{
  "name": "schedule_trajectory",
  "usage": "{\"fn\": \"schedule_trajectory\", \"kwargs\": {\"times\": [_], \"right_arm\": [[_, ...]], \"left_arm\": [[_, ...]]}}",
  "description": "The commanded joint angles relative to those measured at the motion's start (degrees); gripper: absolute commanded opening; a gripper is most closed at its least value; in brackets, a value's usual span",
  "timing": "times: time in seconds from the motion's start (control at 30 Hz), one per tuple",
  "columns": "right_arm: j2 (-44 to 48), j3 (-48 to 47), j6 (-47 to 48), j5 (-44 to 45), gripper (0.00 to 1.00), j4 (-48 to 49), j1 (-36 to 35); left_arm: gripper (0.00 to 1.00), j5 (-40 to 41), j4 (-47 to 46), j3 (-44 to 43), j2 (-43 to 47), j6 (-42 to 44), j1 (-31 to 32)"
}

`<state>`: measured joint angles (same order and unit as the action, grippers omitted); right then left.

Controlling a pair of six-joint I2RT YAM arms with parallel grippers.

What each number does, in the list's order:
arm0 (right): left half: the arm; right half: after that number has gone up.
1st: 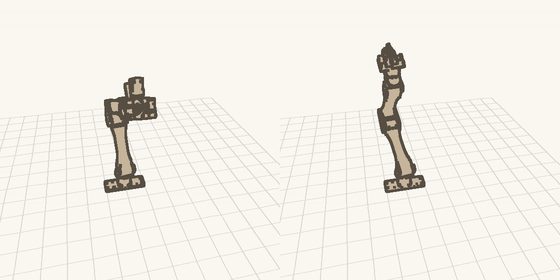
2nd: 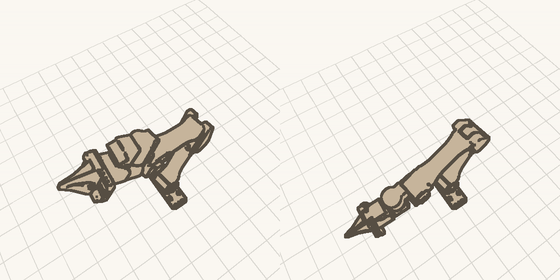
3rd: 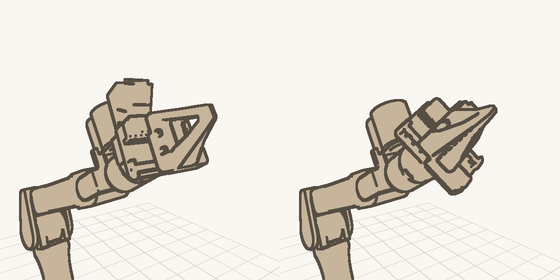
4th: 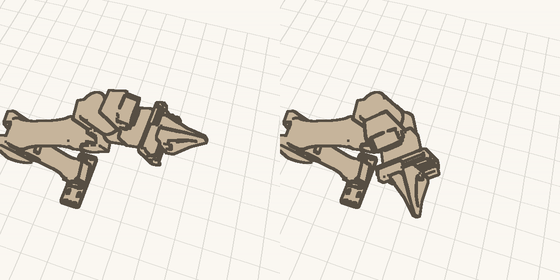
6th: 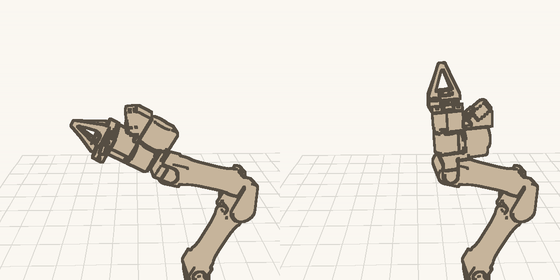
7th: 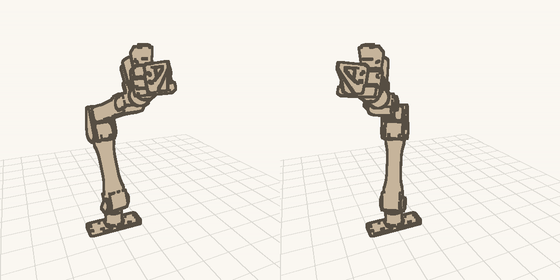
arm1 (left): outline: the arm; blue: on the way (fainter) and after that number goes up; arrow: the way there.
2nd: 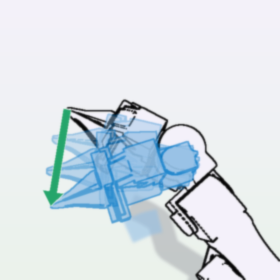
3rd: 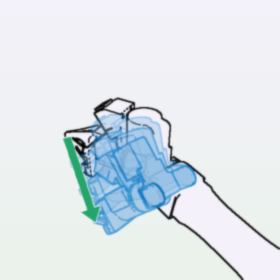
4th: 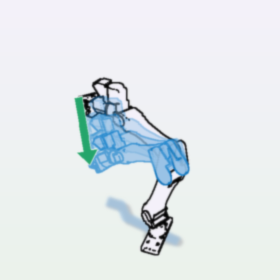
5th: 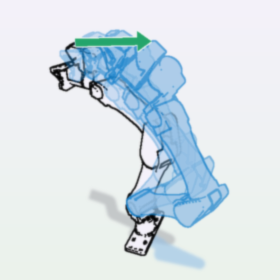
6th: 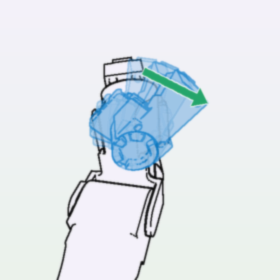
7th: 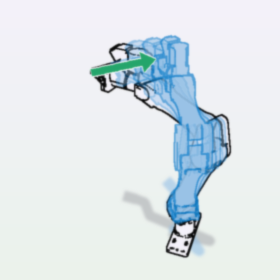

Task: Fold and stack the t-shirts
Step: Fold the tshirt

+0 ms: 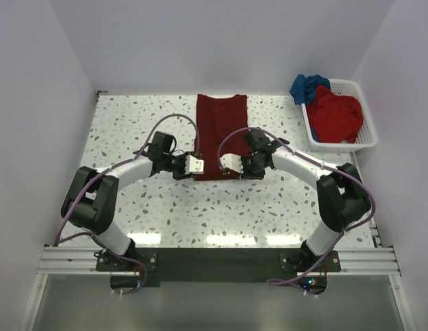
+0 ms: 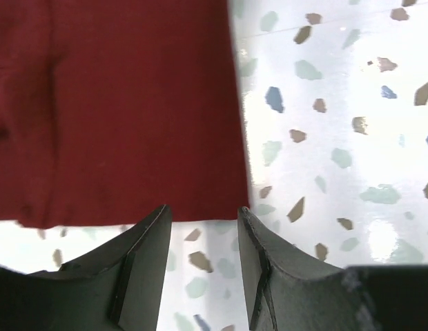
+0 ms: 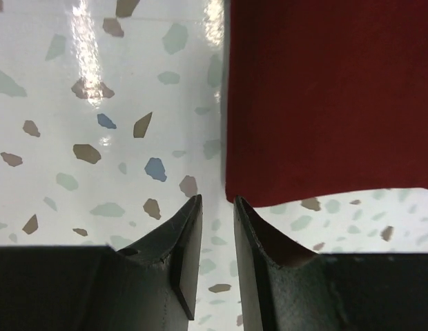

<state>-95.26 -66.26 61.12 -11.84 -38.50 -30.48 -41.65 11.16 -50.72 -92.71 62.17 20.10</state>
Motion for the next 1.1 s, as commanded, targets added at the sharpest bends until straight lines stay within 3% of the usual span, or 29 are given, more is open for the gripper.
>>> {"fn": "schedule_trajectory", "kwargs": {"times": [0.0,0.37,0.47,0.53,0.57,0.67,0.7,1.07], "right_arm": [[-2.38,1.48,-0.21,0.49,0.29,3.60,0.77],[-9.06,3.06,-0.57,2.96,0.25,9.76,0.77],[-9.76,3.33,-0.48,3.57,0.19,10.20,0.77],[-10.03,3.85,-0.83,4.27,0.08,10.90,0.68],[-10.03,4.03,-1.00,4.97,0.01,11.51,0.77],[-8.98,3.42,-3.02,4.37,0.00,10.91,0.77],[-8.37,2.98,-3.55,3.93,0.00,10.29,0.95],[-1.77,-10.90,-5.58,1.55,0.00,-1.30,3.50]], "left_arm": [[0.48,-0.10,0.18,0.97,-1.07,1.28,1.52],[0.45,5.17,3.26,-1.14,-5.90,7.43,4.51],[0.43,7.10,3.78,-1.57,-7.48,8.75,4.77],[0.38,8.59,3.52,-2.36,-8.36,8.23,4.78],[0.29,8.95,3.43,-2.63,-9.24,7.97,4.78],[0.05,9.31,4.04,-3.95,-9.51,6.56,4.69],[0.02,8.78,4.92,-4.56,-9.16,6.21,4.69],[0.00,5.88,11.25,-15.11,-2.22,0.84,1.96]]}}
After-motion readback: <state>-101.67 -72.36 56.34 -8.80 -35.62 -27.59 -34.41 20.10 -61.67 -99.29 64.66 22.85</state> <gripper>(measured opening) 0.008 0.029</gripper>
